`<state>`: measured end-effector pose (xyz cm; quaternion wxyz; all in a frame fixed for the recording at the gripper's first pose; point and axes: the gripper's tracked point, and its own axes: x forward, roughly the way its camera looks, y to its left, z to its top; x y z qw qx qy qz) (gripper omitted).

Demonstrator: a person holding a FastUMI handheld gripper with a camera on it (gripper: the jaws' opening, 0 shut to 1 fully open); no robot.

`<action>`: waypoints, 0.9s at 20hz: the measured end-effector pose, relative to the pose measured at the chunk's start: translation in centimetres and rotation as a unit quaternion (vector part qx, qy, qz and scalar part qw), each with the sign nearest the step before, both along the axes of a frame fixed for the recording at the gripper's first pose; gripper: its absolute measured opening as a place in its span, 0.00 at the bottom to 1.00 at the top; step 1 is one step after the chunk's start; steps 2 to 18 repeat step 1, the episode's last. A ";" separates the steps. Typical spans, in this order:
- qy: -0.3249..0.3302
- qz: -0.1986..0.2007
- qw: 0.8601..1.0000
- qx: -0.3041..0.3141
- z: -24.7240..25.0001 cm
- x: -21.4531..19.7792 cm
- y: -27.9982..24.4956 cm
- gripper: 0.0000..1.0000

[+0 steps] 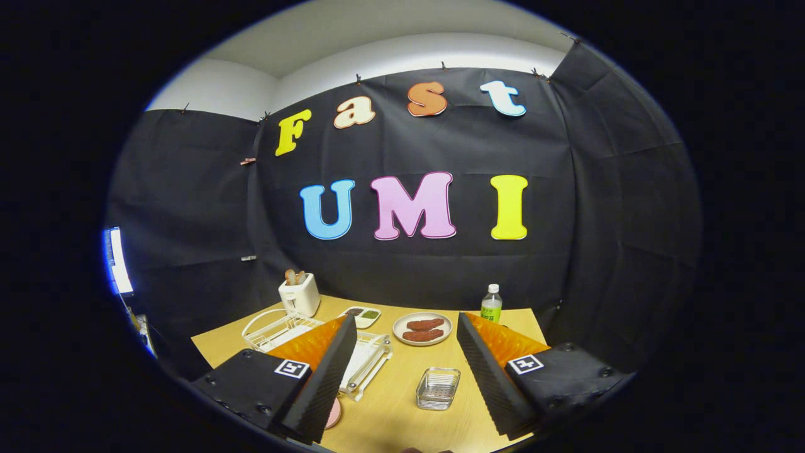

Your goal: Take the plate from the dish rack, then take the spoon from the basket and place it into the plate.

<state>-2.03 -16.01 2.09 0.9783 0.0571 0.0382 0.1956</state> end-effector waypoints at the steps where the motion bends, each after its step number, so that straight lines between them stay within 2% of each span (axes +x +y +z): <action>1: 0.002 0.007 1.000 0.001 -0.2 -0.1 0.4 0.98; 18: 0.002 0.007 1.000 0.001 -0.2 -0.1 0.4 0.98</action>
